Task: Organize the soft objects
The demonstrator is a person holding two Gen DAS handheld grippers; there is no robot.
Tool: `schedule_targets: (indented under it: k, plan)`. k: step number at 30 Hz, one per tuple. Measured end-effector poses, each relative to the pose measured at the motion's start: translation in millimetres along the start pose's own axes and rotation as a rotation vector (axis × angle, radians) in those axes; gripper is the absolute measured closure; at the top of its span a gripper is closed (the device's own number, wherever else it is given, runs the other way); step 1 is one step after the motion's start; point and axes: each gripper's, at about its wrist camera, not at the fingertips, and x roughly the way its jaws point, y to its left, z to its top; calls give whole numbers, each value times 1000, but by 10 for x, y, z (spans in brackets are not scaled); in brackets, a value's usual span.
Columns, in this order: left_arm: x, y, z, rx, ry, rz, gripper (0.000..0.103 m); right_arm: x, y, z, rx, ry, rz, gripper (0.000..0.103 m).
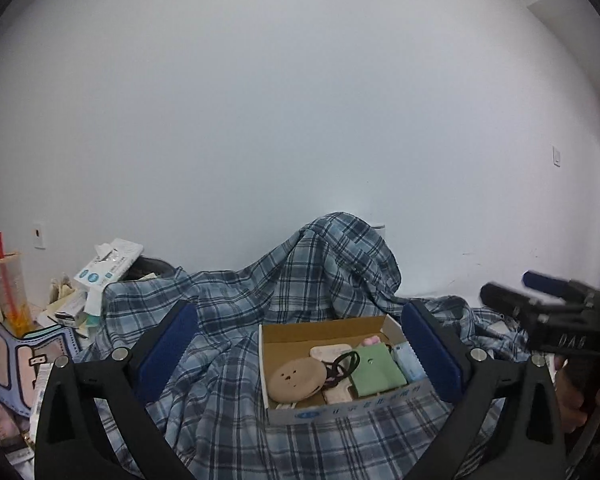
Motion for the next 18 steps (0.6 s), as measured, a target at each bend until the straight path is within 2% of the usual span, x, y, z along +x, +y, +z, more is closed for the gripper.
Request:
schedule_targets:
  k: [11, 18]
  plan:
    - [-155, -132, -382, 45, -27, 2, 0, -47, -18, -421, -66, -61, -35, 0]
    - [-86, -62, -469, 8, -9, 36, 0, -37, -26, -482, -72, -58, -35, 0]
